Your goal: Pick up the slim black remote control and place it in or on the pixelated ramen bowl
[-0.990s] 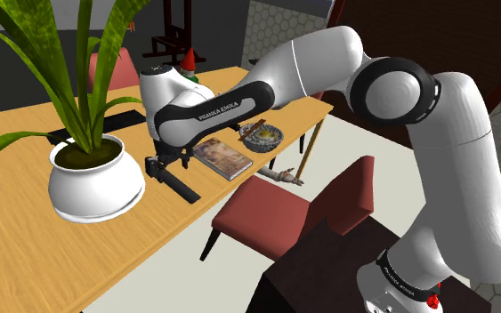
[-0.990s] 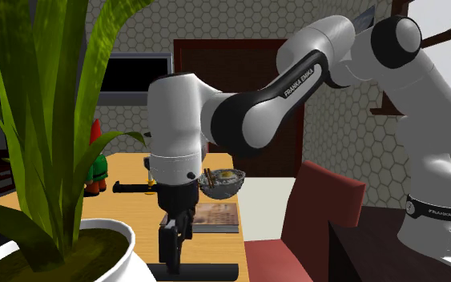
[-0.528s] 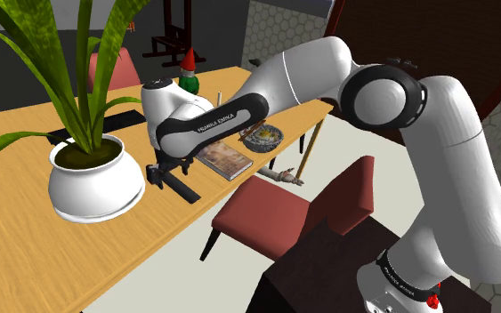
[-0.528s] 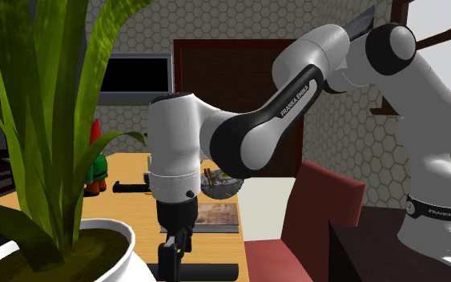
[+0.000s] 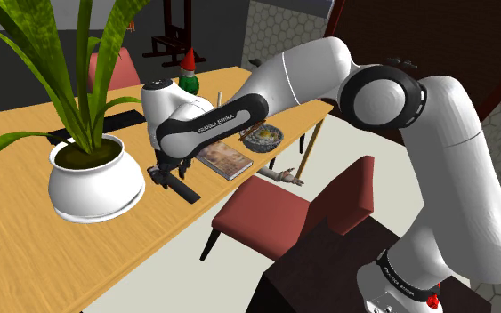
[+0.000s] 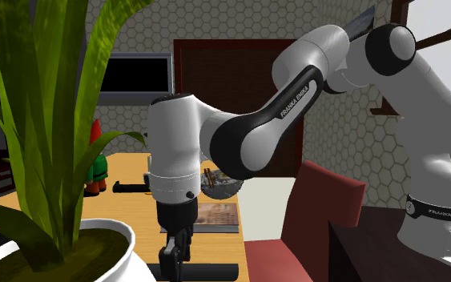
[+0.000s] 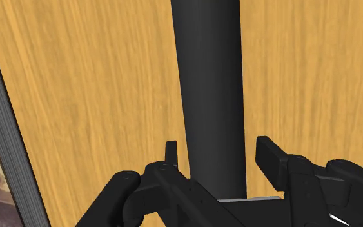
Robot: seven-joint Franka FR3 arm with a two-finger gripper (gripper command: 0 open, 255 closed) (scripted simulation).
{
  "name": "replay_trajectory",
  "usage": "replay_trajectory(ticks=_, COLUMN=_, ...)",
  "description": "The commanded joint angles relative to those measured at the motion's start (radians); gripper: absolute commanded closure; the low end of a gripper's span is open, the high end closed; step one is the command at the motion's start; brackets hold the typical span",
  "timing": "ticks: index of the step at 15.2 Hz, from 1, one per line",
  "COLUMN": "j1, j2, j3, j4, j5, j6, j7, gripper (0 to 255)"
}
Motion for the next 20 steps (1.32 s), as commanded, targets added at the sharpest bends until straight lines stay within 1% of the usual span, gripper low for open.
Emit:
replay_trajectory(ticks=1, j1=0.0, j2=0.0, j3=0.0, j4=0.0, j5=0.0, j6=0.0, j7=0.0, gripper=255)
replay_trajectory(ticks=9, j1=0.0, j2=0.0, j3=0.0, j4=0.0, j5=0.0, j6=0.0, j7=0.0, gripper=255)
replay_trajectory(ticks=20, j1=-0.01, j2=-0.079, j3=0.019, j4=0.019, j5=0.026, j6=-0.097, j7=-0.02, gripper=255)
